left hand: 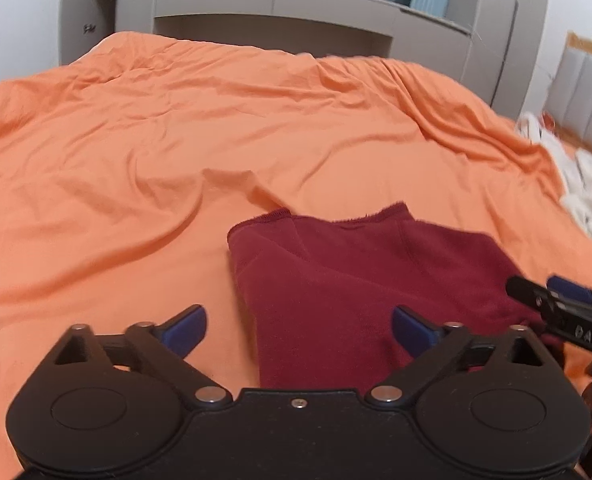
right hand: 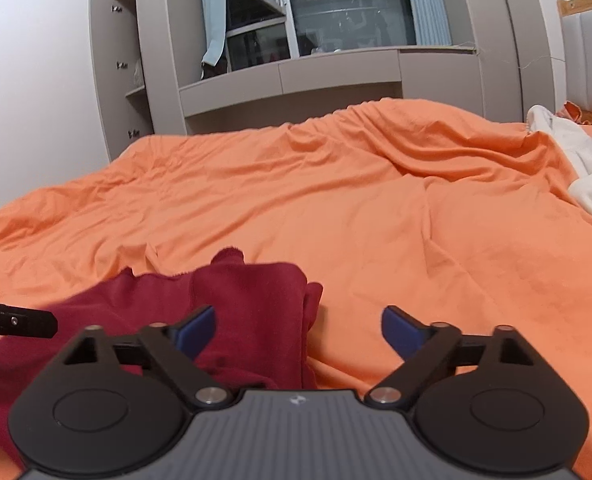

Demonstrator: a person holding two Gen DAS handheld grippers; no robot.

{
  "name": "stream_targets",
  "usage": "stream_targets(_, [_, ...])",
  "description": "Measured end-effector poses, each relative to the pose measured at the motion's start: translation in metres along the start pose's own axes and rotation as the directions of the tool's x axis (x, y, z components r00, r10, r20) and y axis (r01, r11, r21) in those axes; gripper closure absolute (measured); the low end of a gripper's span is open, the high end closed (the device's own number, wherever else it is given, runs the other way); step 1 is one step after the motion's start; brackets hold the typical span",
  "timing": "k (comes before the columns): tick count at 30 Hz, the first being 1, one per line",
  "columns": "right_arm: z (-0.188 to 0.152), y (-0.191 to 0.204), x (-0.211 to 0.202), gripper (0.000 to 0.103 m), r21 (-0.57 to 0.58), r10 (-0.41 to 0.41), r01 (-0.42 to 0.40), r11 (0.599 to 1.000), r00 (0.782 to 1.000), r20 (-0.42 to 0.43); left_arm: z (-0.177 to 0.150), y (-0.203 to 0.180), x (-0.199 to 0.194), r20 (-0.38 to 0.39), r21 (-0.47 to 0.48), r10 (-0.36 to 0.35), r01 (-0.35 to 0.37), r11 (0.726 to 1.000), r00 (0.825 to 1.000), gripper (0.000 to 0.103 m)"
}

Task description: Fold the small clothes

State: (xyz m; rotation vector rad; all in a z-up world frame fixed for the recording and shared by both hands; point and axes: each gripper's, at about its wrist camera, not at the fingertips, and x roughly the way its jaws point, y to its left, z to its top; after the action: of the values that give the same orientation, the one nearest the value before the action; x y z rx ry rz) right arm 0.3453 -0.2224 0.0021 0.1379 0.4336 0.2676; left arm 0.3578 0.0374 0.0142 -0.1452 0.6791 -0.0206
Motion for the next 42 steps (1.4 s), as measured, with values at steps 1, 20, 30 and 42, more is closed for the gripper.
stream_targets(1, [0.001,0.0,-0.005,0.003,0.002,-0.001,0.001,1.0,1.0,0.009,0.0,0.001,-0.003,0.01,-0.005,0.0,0.0,1.0,1.0,0.001])
stream_targets(20, [-0.014,0.026,-0.129,0.0,-0.044,0.011,-0.002,0.999,0.98,0.2,-0.06,-0.012,-0.103,0.251,0.017,-0.038,0.035,0.999,0.967,0.001])
stream_targets(30, [-0.053,0.046,-0.204,0.0,-0.083,0.008,0.018,0.996,0.952,0.305,-0.112,-0.018,-0.156,0.338,0.063,0.002,-0.025,0.998,0.941,0.001])
stream_targets(42, [-0.095,0.044,-0.27,0.0,-0.045,-0.086,0.11,0.993,0.924,0.372,-0.152,-0.012,-0.197,0.387,0.051,0.006,-0.028,0.998,0.922,0.001])
